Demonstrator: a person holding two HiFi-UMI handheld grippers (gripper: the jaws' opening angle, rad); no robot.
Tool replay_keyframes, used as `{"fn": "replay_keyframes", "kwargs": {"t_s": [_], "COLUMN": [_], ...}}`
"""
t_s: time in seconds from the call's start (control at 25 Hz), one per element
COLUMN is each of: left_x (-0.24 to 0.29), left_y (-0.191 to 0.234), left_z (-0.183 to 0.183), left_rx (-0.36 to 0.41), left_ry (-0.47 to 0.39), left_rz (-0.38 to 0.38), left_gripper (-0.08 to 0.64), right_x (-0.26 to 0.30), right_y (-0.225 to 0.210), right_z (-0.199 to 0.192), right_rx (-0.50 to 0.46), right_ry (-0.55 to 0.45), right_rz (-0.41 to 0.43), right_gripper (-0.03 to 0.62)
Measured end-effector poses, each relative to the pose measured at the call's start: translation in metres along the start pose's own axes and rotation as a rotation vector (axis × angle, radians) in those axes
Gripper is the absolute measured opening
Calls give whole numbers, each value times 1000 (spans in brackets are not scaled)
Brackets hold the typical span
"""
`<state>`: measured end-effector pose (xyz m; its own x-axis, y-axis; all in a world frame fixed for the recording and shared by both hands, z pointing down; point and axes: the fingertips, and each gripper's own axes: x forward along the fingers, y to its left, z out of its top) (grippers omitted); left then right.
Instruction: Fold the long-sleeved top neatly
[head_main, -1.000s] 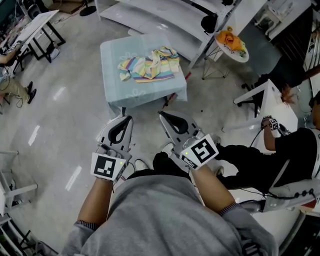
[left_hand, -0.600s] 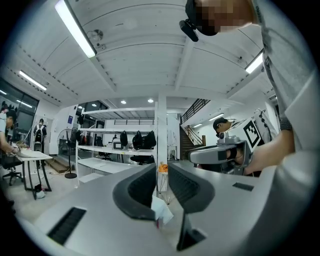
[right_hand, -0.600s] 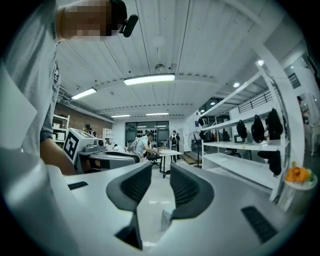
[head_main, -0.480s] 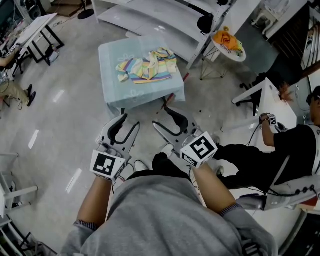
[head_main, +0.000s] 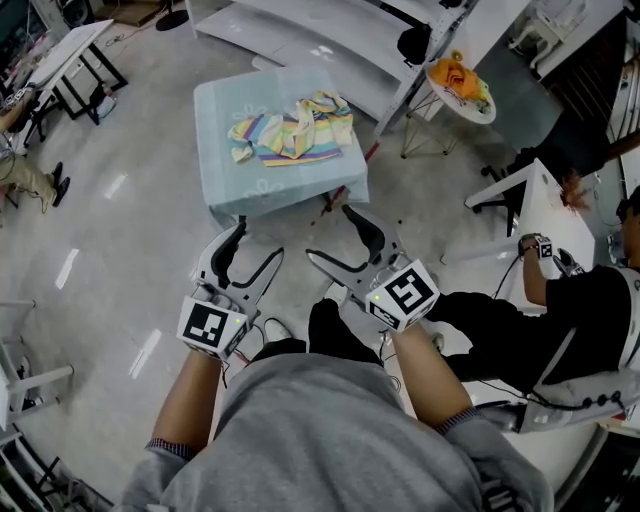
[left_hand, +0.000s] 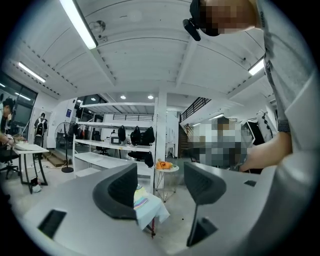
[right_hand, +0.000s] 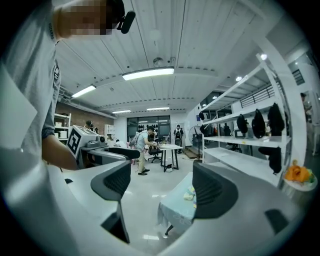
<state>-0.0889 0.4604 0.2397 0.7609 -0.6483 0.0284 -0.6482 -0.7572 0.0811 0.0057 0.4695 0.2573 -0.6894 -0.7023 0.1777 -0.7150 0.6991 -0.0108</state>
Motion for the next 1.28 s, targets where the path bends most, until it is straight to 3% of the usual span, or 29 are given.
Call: {"fn": "replay_keyframes", "kwargs": {"t_s": [0.48, 0.68, 0.8, 1.28], "left_x": [102, 153, 178, 231], "left_y": [19, 23, 26, 75], "left_z": [-8, -7, -7, -20], "left_rx": [-5, -8, -6, -38], "left_ry": [21, 66, 47, 92], "left_rz": [46, 77, 94, 165], "left_gripper": [304, 304, 304, 302], "right_x": [7, 10, 14, 63], "right_y": [-111, -165, -192, -267], "right_z": [-15, -13, -14, -22], "right_rx": [22, 18, 18, 42], "right_ry": [36, 33, 32, 47], "right_rz": [43, 66, 86, 129], "right_gripper": [396, 390, 388, 359]}}
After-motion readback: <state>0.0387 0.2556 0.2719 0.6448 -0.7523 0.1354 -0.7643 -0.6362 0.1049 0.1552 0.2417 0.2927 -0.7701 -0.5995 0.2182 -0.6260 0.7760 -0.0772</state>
